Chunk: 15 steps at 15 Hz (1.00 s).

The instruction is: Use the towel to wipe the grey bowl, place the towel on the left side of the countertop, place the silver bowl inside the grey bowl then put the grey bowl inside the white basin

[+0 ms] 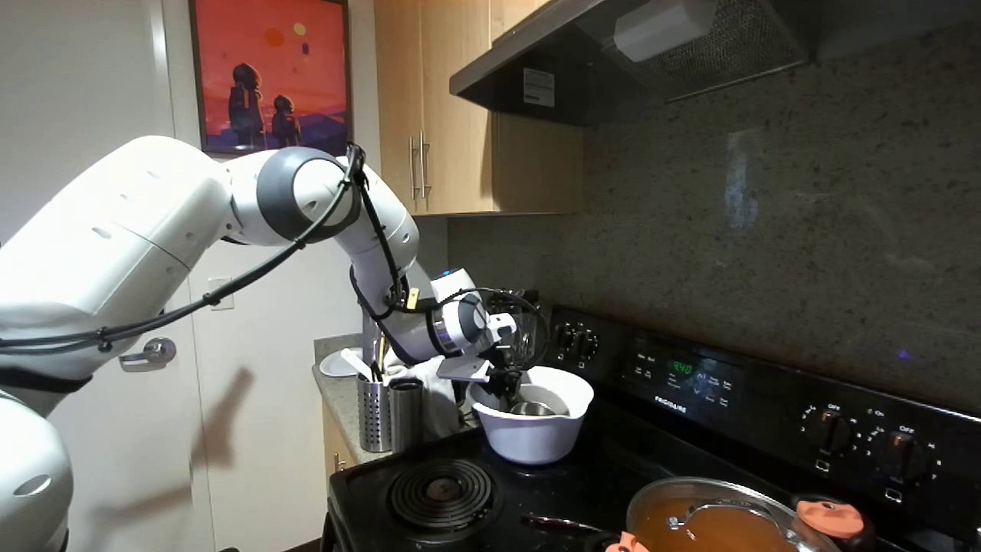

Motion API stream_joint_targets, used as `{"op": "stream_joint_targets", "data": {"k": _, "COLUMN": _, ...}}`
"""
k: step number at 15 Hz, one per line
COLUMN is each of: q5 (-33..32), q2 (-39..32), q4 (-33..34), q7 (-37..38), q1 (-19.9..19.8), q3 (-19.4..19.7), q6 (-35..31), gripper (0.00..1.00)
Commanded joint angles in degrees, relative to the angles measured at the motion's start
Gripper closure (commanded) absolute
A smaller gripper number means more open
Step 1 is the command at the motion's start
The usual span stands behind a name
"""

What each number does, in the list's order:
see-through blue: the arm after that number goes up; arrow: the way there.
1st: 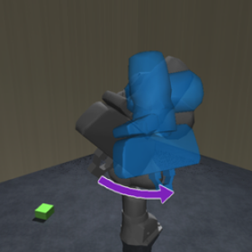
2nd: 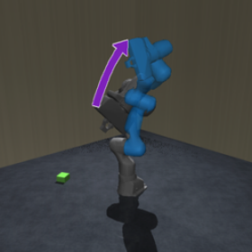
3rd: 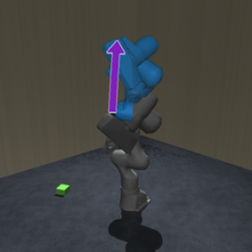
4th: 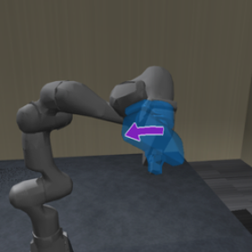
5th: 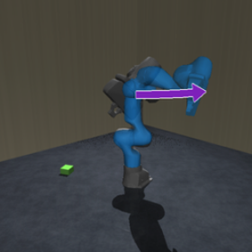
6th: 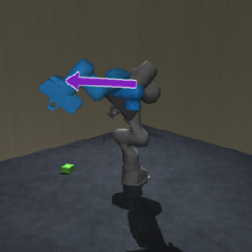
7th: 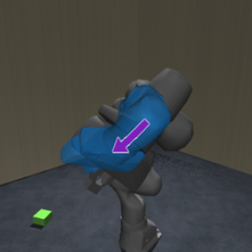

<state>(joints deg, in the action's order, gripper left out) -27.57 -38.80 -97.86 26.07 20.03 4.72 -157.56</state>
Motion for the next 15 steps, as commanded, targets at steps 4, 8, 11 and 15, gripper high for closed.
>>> {"op": "stream_joint_targets", "data": {"k": 4, "q5": 1.9, "q2": 0.6, "q4": 1.9, "q7": -1.8, "q1": 2.3, "q3": 2.7, "q6": -0.5, "gripper": 0.28}}
{"op": "stream_joint_targets", "data": {"k": 8, "q5": 3.5, "q2": 4.1, "q4": 1.0, "q7": -2.5, "q1": 2.1, "q3": 1.6, "q6": 0.9, "gripper": 0.01}}
{"op": "stream_joint_targets", "data": {"k": 11, "q5": 5.2, "q2": 9.6, "q4": -1.3, "q7": -3.7, "q1": 1.9, "q3": 0.4, "q6": 2.9, "gripper": 0.0}}
{"op": "stream_joint_targets", "data": {"k": 15, "q5": 5.0, "q2": 20.8, "q4": -7.2, "q7": -5.1, "q1": 1.4, "q3": -0.3, "q6": 9.2, "gripper": 0.0}}
